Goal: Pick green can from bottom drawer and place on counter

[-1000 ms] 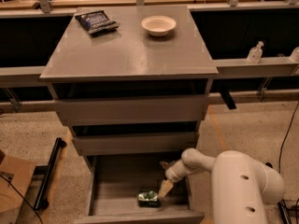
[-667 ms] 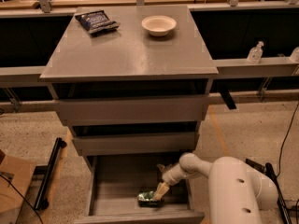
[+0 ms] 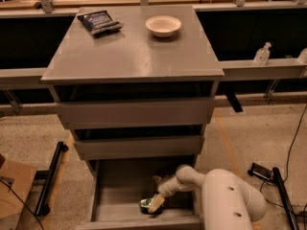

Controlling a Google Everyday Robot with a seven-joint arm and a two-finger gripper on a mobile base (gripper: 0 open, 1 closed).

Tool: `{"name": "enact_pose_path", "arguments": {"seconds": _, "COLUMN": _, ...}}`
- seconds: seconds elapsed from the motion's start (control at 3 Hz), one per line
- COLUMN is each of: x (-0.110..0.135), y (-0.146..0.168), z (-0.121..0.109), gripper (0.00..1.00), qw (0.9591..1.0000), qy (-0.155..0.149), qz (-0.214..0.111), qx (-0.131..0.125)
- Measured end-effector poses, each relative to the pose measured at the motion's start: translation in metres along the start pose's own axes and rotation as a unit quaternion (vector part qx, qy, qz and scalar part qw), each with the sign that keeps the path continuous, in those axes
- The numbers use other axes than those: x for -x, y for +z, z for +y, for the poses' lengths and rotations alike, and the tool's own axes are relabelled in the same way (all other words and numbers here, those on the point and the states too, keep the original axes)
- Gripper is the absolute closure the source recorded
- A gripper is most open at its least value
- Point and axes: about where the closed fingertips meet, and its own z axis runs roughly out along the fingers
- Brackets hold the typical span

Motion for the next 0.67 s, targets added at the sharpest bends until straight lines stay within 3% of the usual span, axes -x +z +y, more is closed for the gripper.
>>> {"name": "enact_pose_path", "arguments": {"seconds": 0.67, "x": 0.0025, "y": 0.0026, "z": 0.006, "gripper": 0.41, "qw": 1.0, "qy": 0.005, "qz": 0.004, "qx": 0.006}}
